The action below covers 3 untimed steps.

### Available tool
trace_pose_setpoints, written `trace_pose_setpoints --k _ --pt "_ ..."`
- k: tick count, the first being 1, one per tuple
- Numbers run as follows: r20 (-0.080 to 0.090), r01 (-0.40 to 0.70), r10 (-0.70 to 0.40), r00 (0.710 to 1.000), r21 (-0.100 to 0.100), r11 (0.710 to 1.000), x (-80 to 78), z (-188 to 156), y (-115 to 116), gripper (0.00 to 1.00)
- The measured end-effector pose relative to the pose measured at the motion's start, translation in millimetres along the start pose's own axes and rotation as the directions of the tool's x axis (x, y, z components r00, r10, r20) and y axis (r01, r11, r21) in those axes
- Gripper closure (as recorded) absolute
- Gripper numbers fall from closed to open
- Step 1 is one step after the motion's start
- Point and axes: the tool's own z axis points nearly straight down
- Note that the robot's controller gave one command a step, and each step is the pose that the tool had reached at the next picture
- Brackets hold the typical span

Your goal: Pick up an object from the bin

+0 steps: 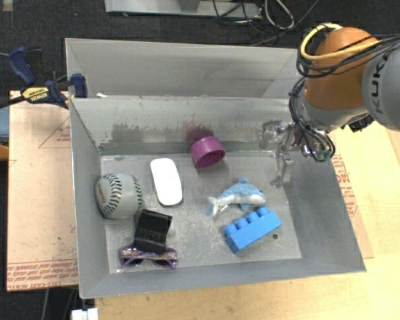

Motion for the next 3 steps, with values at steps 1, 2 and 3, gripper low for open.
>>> trace_pose_setpoints --k 1,2,3 --pt "0.0 0.0 0.0 1.0 0.0 1.0 0.0 0 0 0.0" --pt "0.002 -0.013 0.013 1.0 -0.001 1.0 6.5 15 9 0.0" --pt "-0.006 0.013 -0.014 1.0 -0.004 1.0 -2.9 -5 -3 0.0"
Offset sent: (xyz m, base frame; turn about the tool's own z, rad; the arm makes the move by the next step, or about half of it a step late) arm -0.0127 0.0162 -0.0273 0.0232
